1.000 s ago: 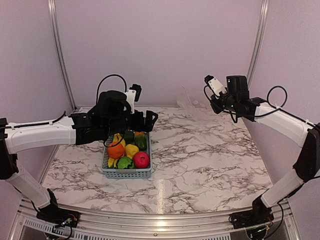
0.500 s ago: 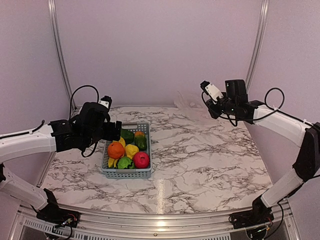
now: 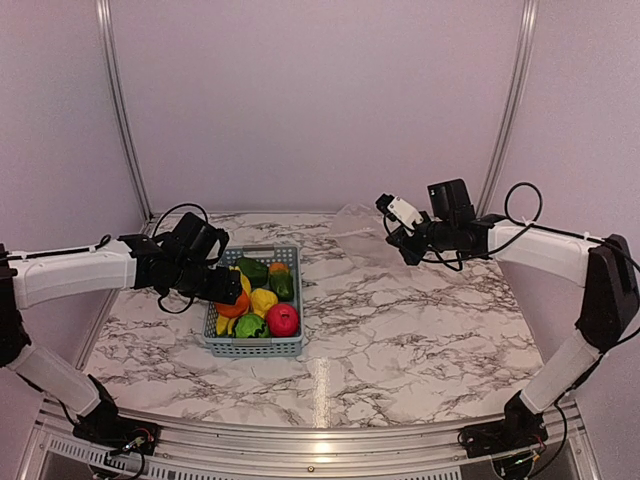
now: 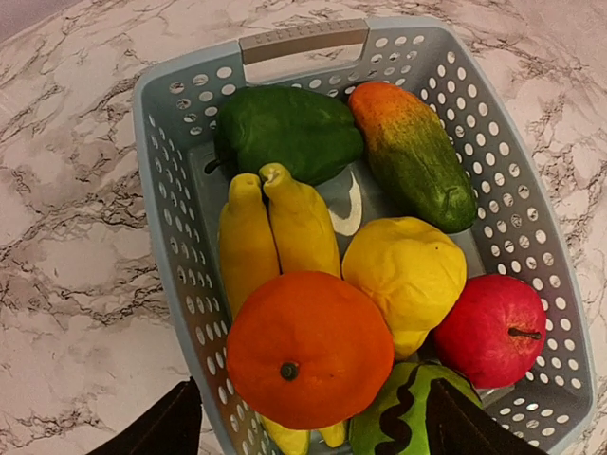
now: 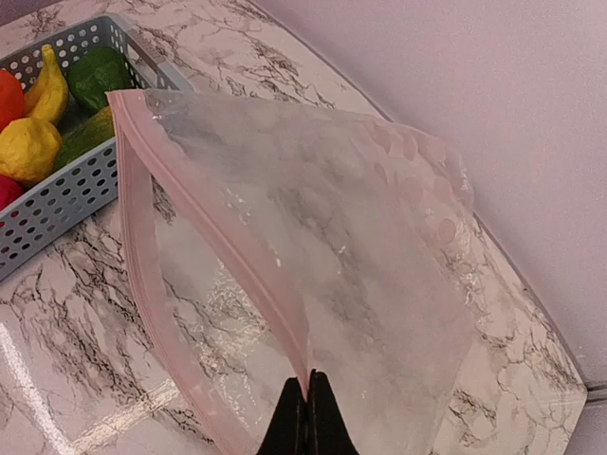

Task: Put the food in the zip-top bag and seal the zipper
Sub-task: Pick up the fake fruit from the bin.

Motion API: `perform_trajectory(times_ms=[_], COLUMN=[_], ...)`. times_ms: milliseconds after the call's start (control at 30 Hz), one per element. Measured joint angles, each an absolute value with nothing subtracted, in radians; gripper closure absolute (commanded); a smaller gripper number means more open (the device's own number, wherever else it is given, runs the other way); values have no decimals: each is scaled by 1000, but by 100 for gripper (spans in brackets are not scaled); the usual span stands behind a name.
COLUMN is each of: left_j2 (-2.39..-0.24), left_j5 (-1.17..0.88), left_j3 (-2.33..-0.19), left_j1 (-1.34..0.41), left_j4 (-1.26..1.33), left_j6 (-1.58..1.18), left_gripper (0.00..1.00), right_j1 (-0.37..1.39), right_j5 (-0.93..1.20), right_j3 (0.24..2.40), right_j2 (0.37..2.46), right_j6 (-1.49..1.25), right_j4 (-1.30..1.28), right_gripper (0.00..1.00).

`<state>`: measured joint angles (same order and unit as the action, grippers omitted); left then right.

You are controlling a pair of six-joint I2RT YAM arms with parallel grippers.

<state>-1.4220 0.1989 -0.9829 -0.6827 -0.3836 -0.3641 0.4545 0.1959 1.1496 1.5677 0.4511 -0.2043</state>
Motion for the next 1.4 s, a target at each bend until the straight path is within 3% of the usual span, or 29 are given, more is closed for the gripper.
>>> perform_trajectory(times_ms=[200,533,1067,1400], left_j2=[-1480,-1549,-1598,-1652], left_j5=[173,175,204,172], left_j3=[-989,-1037,-1075,-1098], left_j1=[-664,-663,-670,-672], left_j4=[-407,-413,-425,-426], left_j6=[-376,-350,-329,-328], left_gripper=[8,16,16,36], right_j1=[456,456,456,456], right_j5=[211,224,228,227], right_j3=[1149,1149,1149,1149], right_j2=[1568,1573,1594,1594], right_j6=[455,458,458,458], right_j4=[-205,-207,-225,-226], right_gripper=[100,100,100,100])
